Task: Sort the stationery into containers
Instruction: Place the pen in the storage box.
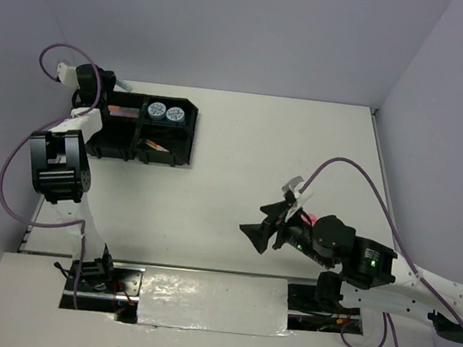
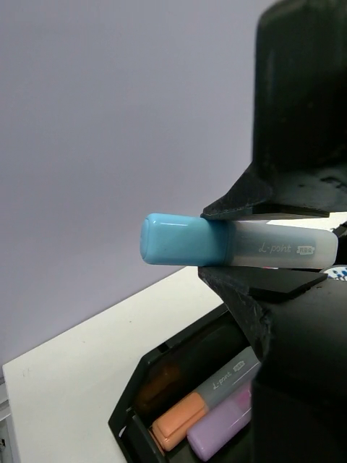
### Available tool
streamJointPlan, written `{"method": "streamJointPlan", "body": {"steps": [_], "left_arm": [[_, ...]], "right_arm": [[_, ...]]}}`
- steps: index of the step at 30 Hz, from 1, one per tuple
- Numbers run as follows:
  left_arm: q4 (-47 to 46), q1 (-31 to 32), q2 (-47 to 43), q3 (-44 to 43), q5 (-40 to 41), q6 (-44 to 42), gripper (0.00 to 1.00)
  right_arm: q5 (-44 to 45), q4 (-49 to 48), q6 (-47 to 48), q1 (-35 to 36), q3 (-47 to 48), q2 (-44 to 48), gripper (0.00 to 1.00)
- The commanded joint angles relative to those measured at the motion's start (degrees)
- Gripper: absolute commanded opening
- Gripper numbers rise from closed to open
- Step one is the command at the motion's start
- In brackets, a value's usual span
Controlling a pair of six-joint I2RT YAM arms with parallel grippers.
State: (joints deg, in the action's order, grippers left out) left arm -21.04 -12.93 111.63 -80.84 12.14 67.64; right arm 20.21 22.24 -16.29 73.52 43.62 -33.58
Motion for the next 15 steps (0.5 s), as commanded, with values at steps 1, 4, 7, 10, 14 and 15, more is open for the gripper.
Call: {"method": "streamJointPlan", "body": {"steps": [1, 4, 7, 10, 14, 15], "left_arm": [[-4.45, -0.43, 2.53, 0.16, -0.89, -0.93, 0.11], [-5.59, -0.87, 3.67, 0.68, -2.29, -0.67, 0.14], [-6.3, -0.87, 4.03, 1.39, -2.82, -0.49, 0.21], [-5.5, -1.05, 4.21, 1.65, -3.26, -0.49, 0.32], [-4.46, -0.96, 4.03, 1.21, -3.61, -1.1, 0.69], [-3.67, -0.96, 3.68, 1.12, -3.79, -1.02, 0.76]], "right_arm": [[-1.04, -4.31, 3.2, 0.4, 2.79, -1.83, 0.82], [-1.05, -4.05, 3.38, 0.4, 2.79, -3.33, 0.82], [-0.78, -4.22, 2.76, 0.4, 2.09, -3.51, 0.82], [-0.52, -4.22, 2.5, 0.4, 1.56, -2.8, 0.82], [-0.17, -3.96, 2.23, 0.4, 1.38, -2.19, 0.82], [0.01, -3.87, 2.14, 0.31, 1.38, -2.19, 0.82]]}}
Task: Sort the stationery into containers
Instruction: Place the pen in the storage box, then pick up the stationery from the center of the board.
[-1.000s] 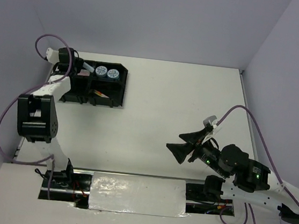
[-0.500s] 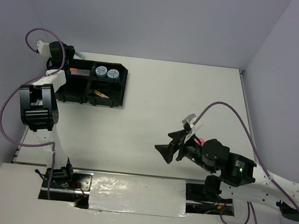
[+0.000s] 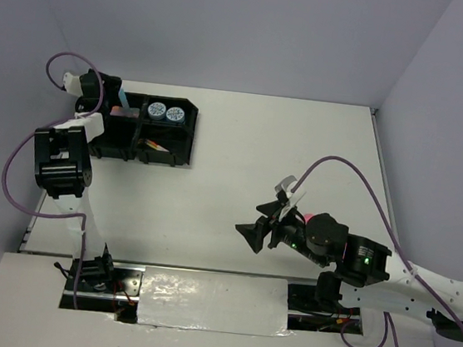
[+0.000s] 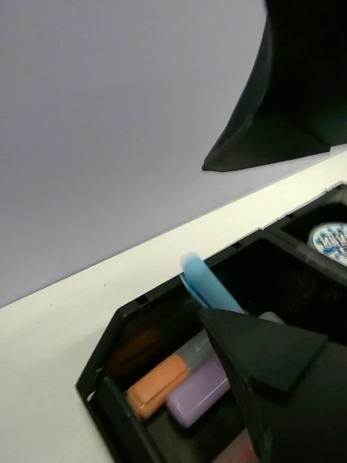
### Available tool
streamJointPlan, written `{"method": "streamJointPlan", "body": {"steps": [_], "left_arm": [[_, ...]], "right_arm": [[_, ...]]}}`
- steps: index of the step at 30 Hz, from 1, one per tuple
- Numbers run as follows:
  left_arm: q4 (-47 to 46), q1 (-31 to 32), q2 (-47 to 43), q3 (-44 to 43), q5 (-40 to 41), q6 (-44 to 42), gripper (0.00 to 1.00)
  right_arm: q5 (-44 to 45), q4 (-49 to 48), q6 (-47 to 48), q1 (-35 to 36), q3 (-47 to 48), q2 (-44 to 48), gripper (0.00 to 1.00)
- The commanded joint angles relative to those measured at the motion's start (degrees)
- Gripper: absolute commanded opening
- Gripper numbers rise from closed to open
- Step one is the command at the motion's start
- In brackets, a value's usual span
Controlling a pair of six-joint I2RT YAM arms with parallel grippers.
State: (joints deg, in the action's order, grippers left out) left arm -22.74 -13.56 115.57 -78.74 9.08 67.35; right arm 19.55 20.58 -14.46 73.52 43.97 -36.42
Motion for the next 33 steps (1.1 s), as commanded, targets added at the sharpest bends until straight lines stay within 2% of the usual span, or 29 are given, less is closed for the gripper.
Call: {"method": "streamJointPlan", "body": {"steps": [1, 2, 8, 11, 14, 17, 18, 20, 21, 22, 23, 24, 26, 27, 29, 30, 32, 33], "left_arm": [[-1.61, -0.32, -0.52, -1.06, -0.64, -1.08, 0.92], [-1.34, -0.32, -0.69, -0.98, -0.64, -1.34, 0.99], [0.06, -0.24, -4.55, -0.45, -1.26, -3.01, 0.99], [5.49, 1.51, -9.03, -2.29, -0.39, -7.05, 0.99], [12.87, 5.38, -15.35, -2.66, 0.68, -11.44, 0.99], [9.47, 12.13, -22.82, 3.74, -4.15, -19.51, 0.99], [10.25, 18.59, -25.98, 4.9, -3.9, -25.63, 0.99], [9.22, 25.48, -28.98, 9.27, -4.76, -32.25, 0.99], [9.38, 32.04, -29.52, 10.61, -4.86, -36.11, 0.99], [9.03, 35.33, -29.87, 11.93, -5.38, -38.06, 0.99], [9.21, 38.14, -30.22, 14.12, -5.48, -39.65, 0.99], [9.29, 44.0, -30.31, 15.1, -4.43, -41.23, 0.99], [7.98, 49.48, -30.23, 18.34, -4.17, -43.52, 0.99], [6.24, 54.73, -30.14, 19.58, -3.99, -45.27, 0.99], [3.16, 59.42, -30.57, 23.36, -3.9, -47.39, 0.99], [-0.16, 62.92, -30.75, 24.67, -4.94, -48.88, 0.99], [-4.22, 65.93, -31.28, 28.89, -6.09, -48.55, 0.99], [-9.37, 66.55, -31.37, 30.47, -8.62, -48.28, 0.99]], "right_arm": [[0.66, -2.04, 0.22, 0.4, 1.03, 0.65, 0.82], [0.66, -2.03, 0.13, 0.31, 1.03, 0.74, 0.82], [1.28, -2.21, -0.39, 0.23, 0.51, 1.18, 0.82], [5.75, -0.89, -2.76, 0.31, 1.03, 2.14, 0.82], [14.79, 1.21, -7.41, 0.31, 1.65, 5.12, 0.82], [24.9, 6.56, -14.0, 0.31, 3.05, 7.33, 0.82], [26.84, 8.58, -17.15, 0.4, 4.27, 8.2, 0.82], [30.63, 15.43, -20.59, 0.31, 5.86, 8.65, 0.82], [31.24, 17.54, -22.7, 0.4, 7.52, 9.09, 0.82], [31.08, 20.87, -23.33, 0.31, 8.32, 9.44, 0.82], [30.9, 22.47, -24.47, 0.4, 10.5, 9.88, 0.83], [30.72, 26.14, -25.17, 0.31, 12.01, 10.58, 0.83], [31.16, 31.25, -28.59, 0.23, 15.34, 11.2, 0.84], [31.42, 34.5, -29.04, 0.31, 18.32, 12.24, 0.84], [32.39, 35.76, -28.61, 0.4, 20.71, 13.74, 0.88], [32.74, 36.63, -28.52, 0.31, 21.24, 14.36, 0.96], [32.57, 37.16, -28.0, 0.31, 22.39, 16.12, 1.0], [32.57, 37.25, -27.73, 0.31, 22.48, 16.56, 1.0]]}}
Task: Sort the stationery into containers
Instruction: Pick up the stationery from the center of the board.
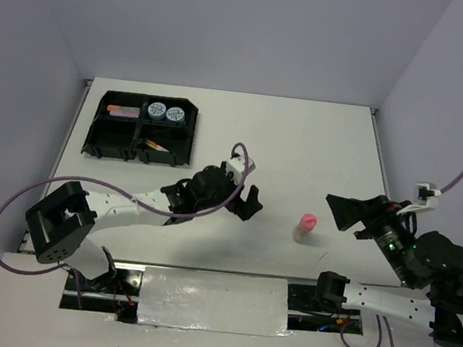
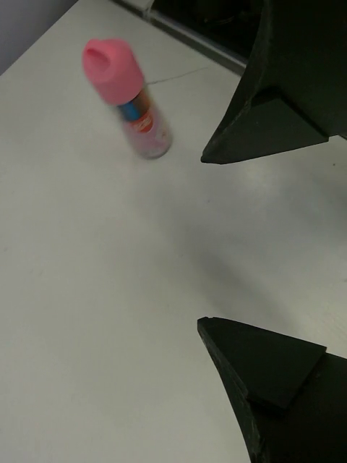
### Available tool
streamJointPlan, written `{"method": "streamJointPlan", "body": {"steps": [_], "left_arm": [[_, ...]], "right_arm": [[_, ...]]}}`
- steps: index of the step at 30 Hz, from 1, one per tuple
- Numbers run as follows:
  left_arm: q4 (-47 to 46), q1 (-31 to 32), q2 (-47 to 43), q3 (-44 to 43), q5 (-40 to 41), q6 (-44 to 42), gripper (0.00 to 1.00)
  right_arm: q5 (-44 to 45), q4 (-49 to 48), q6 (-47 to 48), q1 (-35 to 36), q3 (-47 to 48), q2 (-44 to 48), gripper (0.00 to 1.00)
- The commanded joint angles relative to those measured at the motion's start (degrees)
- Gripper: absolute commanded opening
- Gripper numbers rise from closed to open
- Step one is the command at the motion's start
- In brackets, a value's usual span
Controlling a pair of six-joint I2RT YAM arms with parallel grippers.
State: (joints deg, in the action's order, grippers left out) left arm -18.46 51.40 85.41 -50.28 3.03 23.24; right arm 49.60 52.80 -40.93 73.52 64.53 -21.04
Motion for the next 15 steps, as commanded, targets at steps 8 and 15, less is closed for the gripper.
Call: {"method": "streamJointPlan", "body": {"steps": [8, 15], "left_arm": [[-27.94, 9.58, 4.83, 5.46, -10.67, -7.23, 0.99], [-31.56, 12.41, 14.16, -1.65, -14.01, -11.29, 0.99]], "right_arm": [[1.37, 2.4, 1.54, 0.31, -0.02, 2.67, 1.0], [0.06, 1.26, 4.71, 0.31, 0.59, 0.56, 1.0]]}}
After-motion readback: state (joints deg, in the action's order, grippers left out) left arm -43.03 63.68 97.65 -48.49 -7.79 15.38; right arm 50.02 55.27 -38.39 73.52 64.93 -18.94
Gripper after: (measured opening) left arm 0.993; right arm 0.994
